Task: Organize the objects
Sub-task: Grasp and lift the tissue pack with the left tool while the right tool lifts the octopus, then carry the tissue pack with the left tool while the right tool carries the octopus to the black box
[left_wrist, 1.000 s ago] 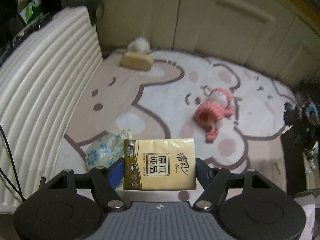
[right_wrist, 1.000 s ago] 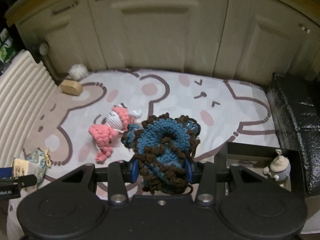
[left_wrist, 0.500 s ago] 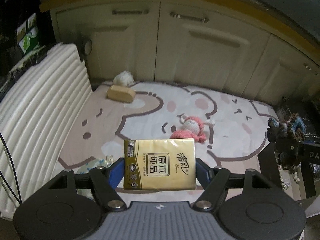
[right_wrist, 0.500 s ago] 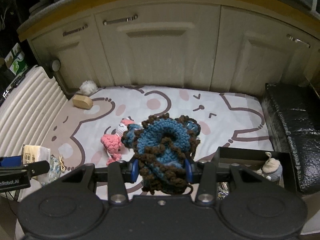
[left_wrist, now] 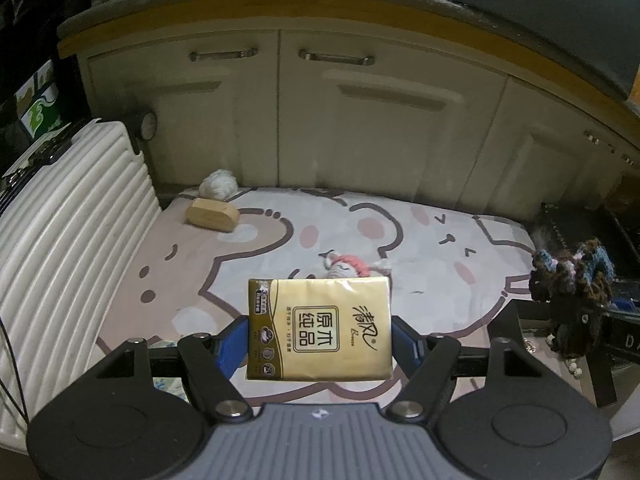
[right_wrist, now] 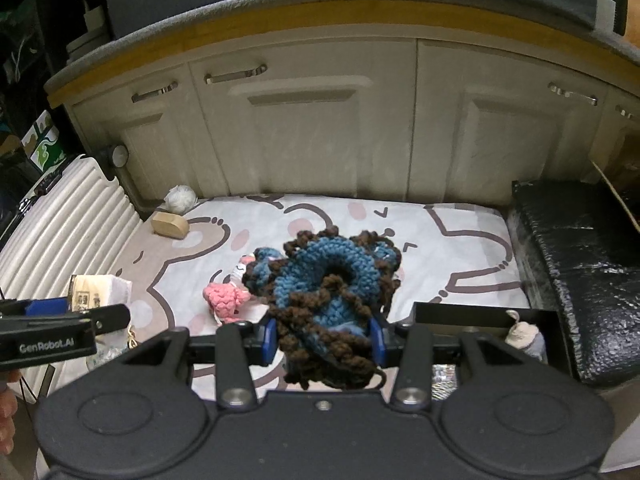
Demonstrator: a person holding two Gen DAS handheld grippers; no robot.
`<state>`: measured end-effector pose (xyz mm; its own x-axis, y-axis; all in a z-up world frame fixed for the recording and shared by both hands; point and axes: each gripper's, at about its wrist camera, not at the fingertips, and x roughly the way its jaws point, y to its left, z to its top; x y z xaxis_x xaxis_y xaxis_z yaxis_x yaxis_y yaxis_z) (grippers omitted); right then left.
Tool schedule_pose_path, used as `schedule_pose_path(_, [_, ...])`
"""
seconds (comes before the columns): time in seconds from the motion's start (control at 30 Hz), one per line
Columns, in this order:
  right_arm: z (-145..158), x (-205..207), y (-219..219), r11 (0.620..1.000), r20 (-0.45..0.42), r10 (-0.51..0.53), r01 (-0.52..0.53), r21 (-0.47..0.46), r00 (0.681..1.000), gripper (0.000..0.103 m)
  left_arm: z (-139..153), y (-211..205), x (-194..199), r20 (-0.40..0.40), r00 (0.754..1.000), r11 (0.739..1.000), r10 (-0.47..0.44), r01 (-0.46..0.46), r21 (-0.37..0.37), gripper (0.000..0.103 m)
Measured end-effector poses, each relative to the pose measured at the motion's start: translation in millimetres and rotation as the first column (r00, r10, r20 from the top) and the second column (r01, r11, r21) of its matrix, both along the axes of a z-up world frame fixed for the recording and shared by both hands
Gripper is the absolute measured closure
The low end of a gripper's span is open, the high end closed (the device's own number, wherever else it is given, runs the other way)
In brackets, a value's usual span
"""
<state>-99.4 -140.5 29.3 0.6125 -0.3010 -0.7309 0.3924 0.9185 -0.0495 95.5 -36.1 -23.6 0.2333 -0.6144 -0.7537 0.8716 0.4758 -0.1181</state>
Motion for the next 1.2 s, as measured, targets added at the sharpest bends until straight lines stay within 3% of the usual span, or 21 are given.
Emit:
schedule_pose_path(0.9, [8.3,-72.7,-88.2,0.987,0.021,-0.16,0.159,0.022,0.987,0.058,8.8,-66.4,-88.1,-0.018,0.987,0.987,-0.157,0.156,-0.045,0.03])
schedule_pose_path(1.2, [2.5,-85.7,-113.4,0.979,-0.005,-0.198,0.198,0.036,0.98,0.058,6.1,-81.6,-110.5,-0.062,0.975,0.975,-0.215,0.212,-0.061,0.03])
